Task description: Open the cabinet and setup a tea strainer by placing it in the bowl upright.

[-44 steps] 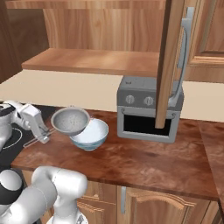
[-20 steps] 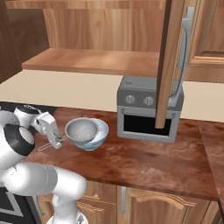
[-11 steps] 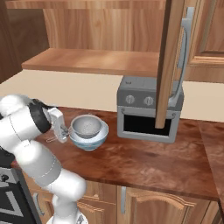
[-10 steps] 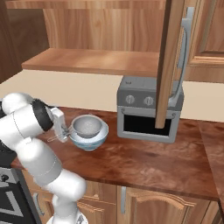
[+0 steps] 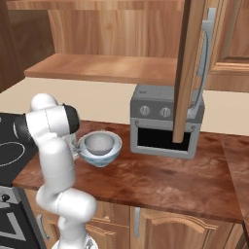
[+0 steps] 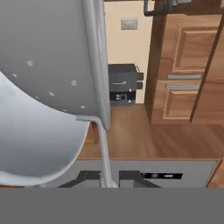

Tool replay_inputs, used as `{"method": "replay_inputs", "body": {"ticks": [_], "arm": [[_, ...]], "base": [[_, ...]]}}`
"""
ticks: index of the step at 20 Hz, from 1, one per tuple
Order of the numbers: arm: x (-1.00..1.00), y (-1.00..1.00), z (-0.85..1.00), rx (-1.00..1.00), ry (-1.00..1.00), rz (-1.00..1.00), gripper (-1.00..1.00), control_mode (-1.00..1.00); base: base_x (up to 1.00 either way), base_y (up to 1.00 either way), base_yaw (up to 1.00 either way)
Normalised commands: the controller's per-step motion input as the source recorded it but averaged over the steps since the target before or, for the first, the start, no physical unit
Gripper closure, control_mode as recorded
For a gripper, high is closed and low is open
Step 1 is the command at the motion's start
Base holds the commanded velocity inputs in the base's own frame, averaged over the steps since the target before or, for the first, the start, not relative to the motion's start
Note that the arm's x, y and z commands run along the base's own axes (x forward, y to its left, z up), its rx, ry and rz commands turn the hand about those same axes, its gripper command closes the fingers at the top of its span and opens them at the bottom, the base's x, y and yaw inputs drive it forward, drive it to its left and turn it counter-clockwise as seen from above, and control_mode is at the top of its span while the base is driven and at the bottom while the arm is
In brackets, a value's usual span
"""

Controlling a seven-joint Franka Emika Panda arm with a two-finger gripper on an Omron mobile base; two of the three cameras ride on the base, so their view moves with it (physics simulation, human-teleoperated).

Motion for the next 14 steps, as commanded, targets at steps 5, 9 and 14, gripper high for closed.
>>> {"method": "replay_inputs", "body": {"ticks": [5,9,14], "arm": [[0.27,0.00,-0.30,0.00,0.00,0.00,1.00,-1.00],[0.21,0.00,-0.34,-0.02,0.00,0.00,1.00,-1.00],[0.07,0.02,-0.16,0.00,-0.01,0.00,1.00,-1.00]], "base": [[0.00,0.00,0.00],[0.00,0.00,0.00],[0.00,0.00,0.00]]}}
